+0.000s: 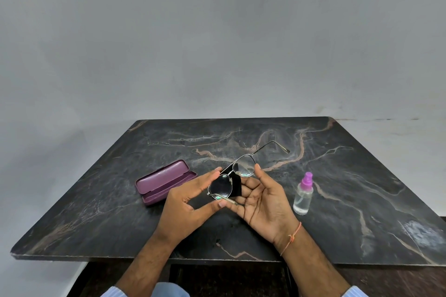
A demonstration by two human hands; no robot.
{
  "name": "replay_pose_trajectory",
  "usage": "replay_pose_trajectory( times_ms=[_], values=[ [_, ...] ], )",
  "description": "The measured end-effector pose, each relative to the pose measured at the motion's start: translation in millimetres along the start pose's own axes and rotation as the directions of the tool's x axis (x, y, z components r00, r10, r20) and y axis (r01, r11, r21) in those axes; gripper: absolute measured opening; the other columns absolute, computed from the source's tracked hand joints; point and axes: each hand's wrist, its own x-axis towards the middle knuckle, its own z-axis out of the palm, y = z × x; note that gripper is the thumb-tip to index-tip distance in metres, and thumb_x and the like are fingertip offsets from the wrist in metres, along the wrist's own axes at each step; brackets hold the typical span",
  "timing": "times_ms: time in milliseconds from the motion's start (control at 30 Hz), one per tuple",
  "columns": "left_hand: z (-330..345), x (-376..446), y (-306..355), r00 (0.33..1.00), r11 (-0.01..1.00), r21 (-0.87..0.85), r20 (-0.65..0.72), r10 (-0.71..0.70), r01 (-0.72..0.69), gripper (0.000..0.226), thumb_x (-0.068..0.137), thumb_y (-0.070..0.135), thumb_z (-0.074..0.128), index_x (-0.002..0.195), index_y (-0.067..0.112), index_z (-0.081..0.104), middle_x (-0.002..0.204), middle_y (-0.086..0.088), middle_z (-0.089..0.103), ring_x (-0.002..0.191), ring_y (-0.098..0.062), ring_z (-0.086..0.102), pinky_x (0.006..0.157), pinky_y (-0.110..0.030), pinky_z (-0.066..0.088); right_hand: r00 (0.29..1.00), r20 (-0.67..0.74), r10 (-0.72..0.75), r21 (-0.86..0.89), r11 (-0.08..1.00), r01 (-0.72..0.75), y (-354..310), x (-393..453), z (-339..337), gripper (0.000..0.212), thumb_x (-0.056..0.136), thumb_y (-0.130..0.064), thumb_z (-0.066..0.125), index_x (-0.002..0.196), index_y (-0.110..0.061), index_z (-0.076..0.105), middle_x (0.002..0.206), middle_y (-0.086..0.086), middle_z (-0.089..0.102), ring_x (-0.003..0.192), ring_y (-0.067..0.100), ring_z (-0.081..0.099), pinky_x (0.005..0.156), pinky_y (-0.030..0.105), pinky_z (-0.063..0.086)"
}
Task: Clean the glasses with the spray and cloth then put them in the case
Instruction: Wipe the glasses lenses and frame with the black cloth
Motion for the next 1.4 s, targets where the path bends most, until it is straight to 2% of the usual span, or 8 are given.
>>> replay_pose_trajectory(
  times_ms=[100,233,600,733,867,967,1133,1400],
  values=[
    [0,0,0,1.000,1.000,0.005,-0.007,-0.004,0.004,0.068,0.084,0.022,0.092,0.147,0.015,0.066,0.148,0.007,0.070,0.140,-0.014,0.066,0.118,-0.032,0.052,1.000,-0.022,-0.003,0.001,1.000,0.003,0,-1,2,0.070,0.102,-0.053,0.053,0.130,0.009,0.071,0.133,0.033,0.069,0.121,0.042,0.073,0.085,0.046,0.067],
    [-1,-1,0,1.000,1.000,0.001,-0.002,-0.027,0.027,0.068,0.086,0.021,0.090,0.149,0.019,0.064,0.144,0.009,0.073,0.138,-0.013,0.068,0.119,-0.032,0.051,1.000,0.006,0.029,-0.075,0.997,-0.028,0,-3,4,0.077,0.104,-0.064,0.042,0.134,0.001,0.071,0.140,0.028,0.067,0.123,0.040,0.071,0.102,0.050,0.058],
    [0,0,5,0.999,0.999,0.007,-0.002,-0.040,0.040,0.066,0.086,0.020,0.088,0.148,0.020,0.066,0.143,0.014,0.072,0.137,-0.009,0.068,0.117,-0.024,0.050,0.999,0.035,0.029,-0.189,0.982,-0.022,5,0,7,0.096,0.102,-0.074,0.025,0.128,0.005,0.073,0.127,0.031,0.073,0.105,0.033,0.079,0.089,0.040,0.066],
    [0,0,5,0.997,0.998,-0.009,-0.030,-0.067,0.067,0.064,0.087,0.020,0.088,0.147,0.018,0.066,0.140,0.016,0.074,0.134,-0.008,0.070,0.114,-0.022,0.052,0.998,-0.038,-0.045,-0.204,0.978,0.036,6,1,4,0.082,0.105,-0.065,0.038,0.123,0.006,0.075,0.122,0.032,0.075,0.106,0.035,0.078,0.088,0.040,0.066],
    [1,0,2,0.988,0.989,-0.098,-0.094,-0.123,0.113,0.062,0.086,0.016,0.085,0.146,0.017,0.066,0.136,0.020,0.075,0.131,-0.005,0.070,0.111,-0.020,0.054,0.990,-0.049,-0.132,-0.256,0.960,0.115,7,-2,4,0.044,0.095,-0.027,0.071,0.118,0.010,0.073,0.117,0.032,0.076,0.104,0.035,0.079,0.085,0.039,0.066],
    [1,0,-1,0.982,0.979,-0.154,-0.114,-0.153,0.135,0.064,0.085,0.015,0.084,0.145,0.020,0.064,0.141,0.016,0.073,0.135,-0.007,0.068,0.110,-0.023,0.056,0.981,-0.114,-0.157,-0.200,0.971,0.132,7,-1,6,0.037,0.085,-0.011,0.077,0.114,0.012,0.071,0.112,0.031,0.077,0.095,0.033,0.081,0.079,0.038,0.068],
    [1,-1,-3,0.980,0.973,-0.176,-0.099,-0.171,0.152,0.063,0.085,0.016,0.083,0.145,0.022,0.064,0.142,0.016,0.073,0.136,-0.009,0.068,0.110,-0.024,0.055,0.945,-0.274,-0.180,-0.040,0.984,0.175,3,2,6,0.012,0.101,-0.007,0.065,0.109,-0.002,0.073,0.103,0.018,0.082,0.085,0.023,0.082,0.068,0.033,0.068],
    [0,0,-2,0.974,0.954,-0.197,0.023,-0.225,0.225,0.056,0.086,0.015,0.081,0.138,0.030,0.065,0.133,0.024,0.076,0.129,-0.005,0.072,0.108,-0.019,0.055,0.939,-0.259,-0.227,0.035,0.969,0.244,-5,-3,6,0.034,0.105,-0.031,0.061,0.122,-0.005,0.074,0.118,0.021,0.079,0.097,0.031,0.081,0.080,0.039,0.068]
  ],
)
